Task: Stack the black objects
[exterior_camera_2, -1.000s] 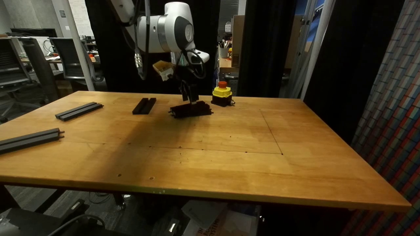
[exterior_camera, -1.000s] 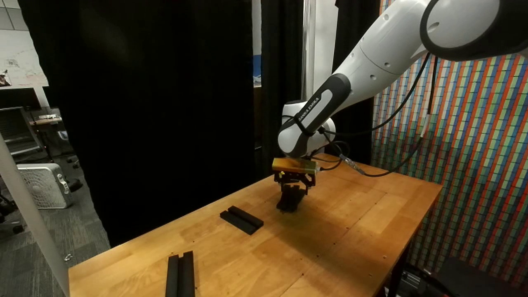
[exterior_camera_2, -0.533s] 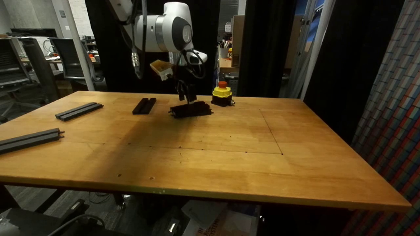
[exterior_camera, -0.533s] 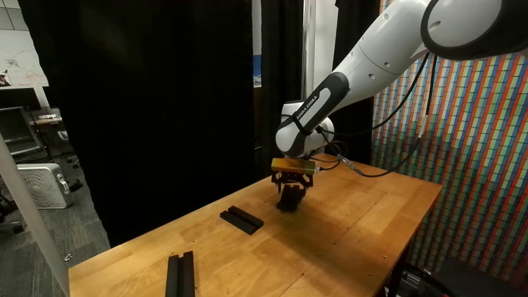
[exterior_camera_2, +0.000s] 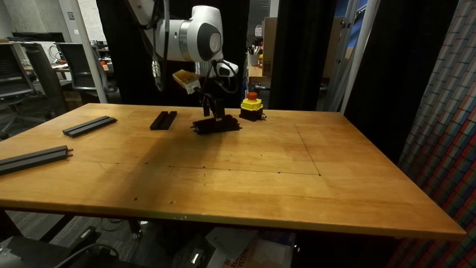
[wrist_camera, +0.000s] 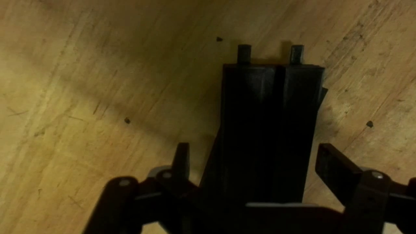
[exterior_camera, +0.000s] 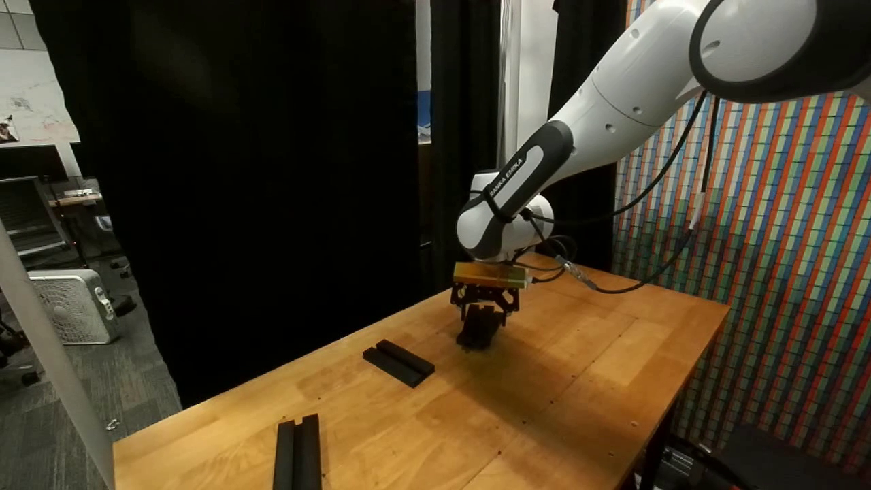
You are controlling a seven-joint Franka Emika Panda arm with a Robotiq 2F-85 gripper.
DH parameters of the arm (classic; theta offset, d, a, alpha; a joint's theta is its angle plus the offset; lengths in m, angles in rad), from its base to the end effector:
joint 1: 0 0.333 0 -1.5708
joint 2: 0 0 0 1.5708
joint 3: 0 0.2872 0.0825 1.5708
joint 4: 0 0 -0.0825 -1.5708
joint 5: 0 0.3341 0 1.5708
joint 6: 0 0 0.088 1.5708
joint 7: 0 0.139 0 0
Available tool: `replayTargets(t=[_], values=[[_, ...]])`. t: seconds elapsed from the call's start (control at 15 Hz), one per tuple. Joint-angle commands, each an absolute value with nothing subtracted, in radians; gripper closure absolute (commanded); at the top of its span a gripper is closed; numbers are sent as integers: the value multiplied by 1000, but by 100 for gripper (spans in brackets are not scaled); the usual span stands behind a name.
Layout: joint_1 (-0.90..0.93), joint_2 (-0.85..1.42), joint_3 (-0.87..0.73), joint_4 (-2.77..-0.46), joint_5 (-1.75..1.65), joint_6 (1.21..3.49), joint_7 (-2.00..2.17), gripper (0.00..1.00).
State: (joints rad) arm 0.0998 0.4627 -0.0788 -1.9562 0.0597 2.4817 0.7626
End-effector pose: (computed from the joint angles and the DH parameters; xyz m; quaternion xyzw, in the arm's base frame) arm 0.5814 0.0141 0.2247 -0.9248 0.3792 -0.0293 0.0139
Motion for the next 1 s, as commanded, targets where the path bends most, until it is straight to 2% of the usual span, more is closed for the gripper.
replayTargets(t=[0.0, 0.93], values=[[81, 486, -64, -1922, 95, 2465, 712, 0], [97, 540, -69, -1839, 82, 2412, 703, 0]])
